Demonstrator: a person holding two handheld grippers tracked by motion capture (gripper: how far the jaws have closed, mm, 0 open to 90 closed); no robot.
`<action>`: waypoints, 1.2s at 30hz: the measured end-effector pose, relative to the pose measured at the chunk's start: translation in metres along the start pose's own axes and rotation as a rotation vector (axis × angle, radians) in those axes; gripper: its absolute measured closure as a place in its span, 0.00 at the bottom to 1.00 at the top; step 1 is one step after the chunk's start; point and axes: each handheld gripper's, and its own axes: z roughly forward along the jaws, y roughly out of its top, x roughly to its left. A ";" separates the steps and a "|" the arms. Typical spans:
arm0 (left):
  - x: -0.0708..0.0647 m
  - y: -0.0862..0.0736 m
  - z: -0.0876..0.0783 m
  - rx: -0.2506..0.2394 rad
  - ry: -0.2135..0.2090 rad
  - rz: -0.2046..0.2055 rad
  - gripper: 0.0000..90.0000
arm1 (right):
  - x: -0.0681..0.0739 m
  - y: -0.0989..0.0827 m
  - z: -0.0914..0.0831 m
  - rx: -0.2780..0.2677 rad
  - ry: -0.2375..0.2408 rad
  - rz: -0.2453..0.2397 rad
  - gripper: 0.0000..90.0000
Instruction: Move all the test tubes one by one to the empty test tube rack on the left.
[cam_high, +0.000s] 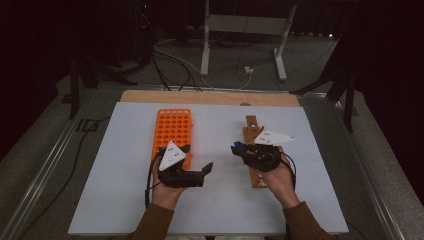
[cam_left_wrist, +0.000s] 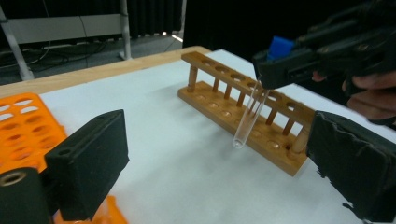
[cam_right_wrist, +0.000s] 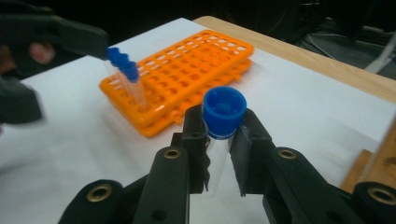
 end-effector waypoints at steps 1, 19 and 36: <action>-0.003 0.000 0.005 0.014 -0.008 0.011 0.09 | 0.001 0.000 0.000 0.000 0.002 -0.002 0.86; -0.025 -0.006 0.050 0.068 -0.050 0.084 0.75 | 0.014 0.003 0.008 0.016 0.084 0.003 0.86; -0.019 -0.006 0.050 0.056 -0.052 0.079 0.87 | 0.008 0.005 0.006 -0.014 0.111 0.059 0.56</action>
